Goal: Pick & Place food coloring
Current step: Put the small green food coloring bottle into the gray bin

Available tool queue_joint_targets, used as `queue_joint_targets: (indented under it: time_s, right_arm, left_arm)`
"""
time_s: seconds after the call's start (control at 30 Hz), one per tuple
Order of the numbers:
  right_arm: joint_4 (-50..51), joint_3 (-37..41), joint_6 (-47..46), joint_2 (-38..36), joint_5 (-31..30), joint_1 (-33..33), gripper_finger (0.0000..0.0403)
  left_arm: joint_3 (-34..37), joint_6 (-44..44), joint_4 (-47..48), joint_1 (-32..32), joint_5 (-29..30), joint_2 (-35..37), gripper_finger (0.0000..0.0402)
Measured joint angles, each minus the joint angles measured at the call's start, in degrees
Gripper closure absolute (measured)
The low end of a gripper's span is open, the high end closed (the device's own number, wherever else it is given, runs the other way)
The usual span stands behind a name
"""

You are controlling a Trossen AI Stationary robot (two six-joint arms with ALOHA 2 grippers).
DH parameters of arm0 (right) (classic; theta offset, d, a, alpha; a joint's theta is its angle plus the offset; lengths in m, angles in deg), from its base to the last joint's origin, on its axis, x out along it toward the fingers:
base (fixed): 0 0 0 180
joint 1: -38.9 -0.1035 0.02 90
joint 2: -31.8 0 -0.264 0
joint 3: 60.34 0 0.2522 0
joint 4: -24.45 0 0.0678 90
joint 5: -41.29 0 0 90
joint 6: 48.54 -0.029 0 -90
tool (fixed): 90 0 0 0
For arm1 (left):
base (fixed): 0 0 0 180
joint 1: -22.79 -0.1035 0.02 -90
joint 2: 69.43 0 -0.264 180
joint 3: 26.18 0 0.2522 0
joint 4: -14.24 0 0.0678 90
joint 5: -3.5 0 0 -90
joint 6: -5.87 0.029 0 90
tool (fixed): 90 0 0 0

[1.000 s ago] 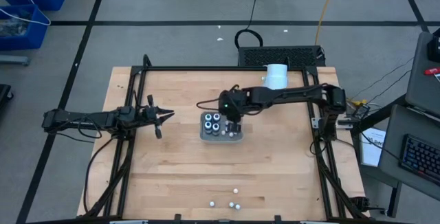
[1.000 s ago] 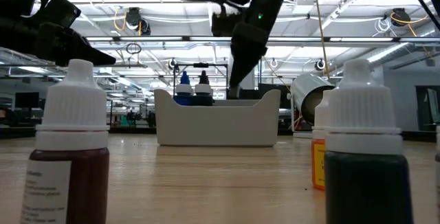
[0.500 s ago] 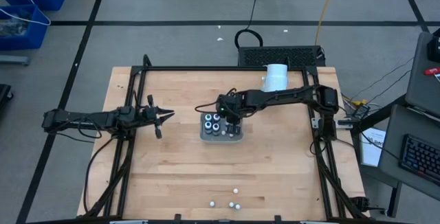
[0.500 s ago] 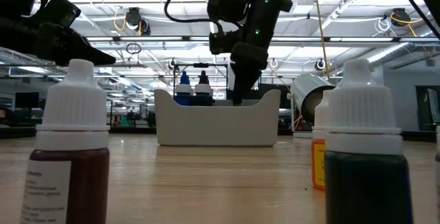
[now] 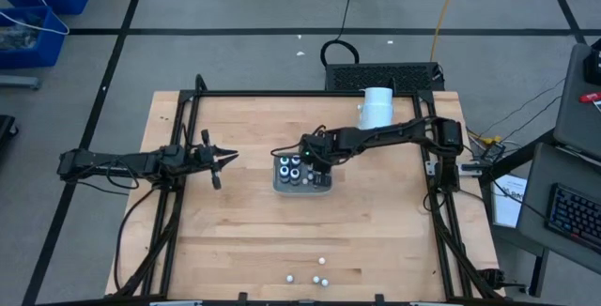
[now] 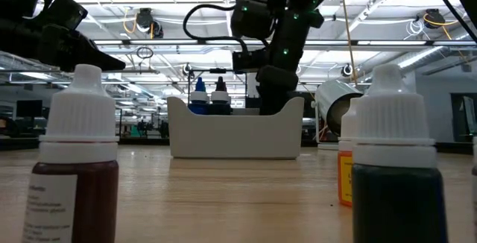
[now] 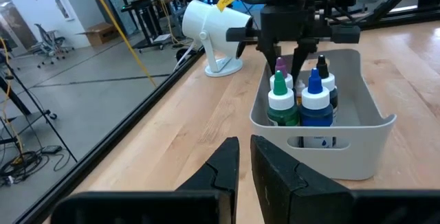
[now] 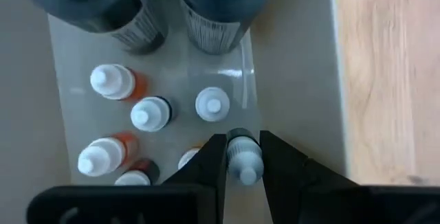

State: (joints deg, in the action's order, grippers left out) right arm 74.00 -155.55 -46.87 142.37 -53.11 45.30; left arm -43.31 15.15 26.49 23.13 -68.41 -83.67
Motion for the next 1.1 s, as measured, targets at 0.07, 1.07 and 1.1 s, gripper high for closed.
queue_joint_targets:
  time_s: [0.07, 1.07, 1.1]
  right_arm:
    - [0.03, 0.5, 0.02, 0.02, 0.0, 0.0, 0.0344]
    - [-1.86, 0.61, 0.34, -0.76, 0.0, 0.0, 0.0299]
    - [-1.44, 0.61, 0.39, -1.54, 0.0, 0.0, 0.03]
  left_arm:
    - [0.0, 0.0, 0.01, 0.02, 0.0, 0.0, 0.0355]
    - [0.0, 0.74, -0.01, 0.0, 0.02, 0.0, 0.0355]
    - [0.0, 0.74, -0.01, 0.0, 0.02, 0.01, 0.0355]
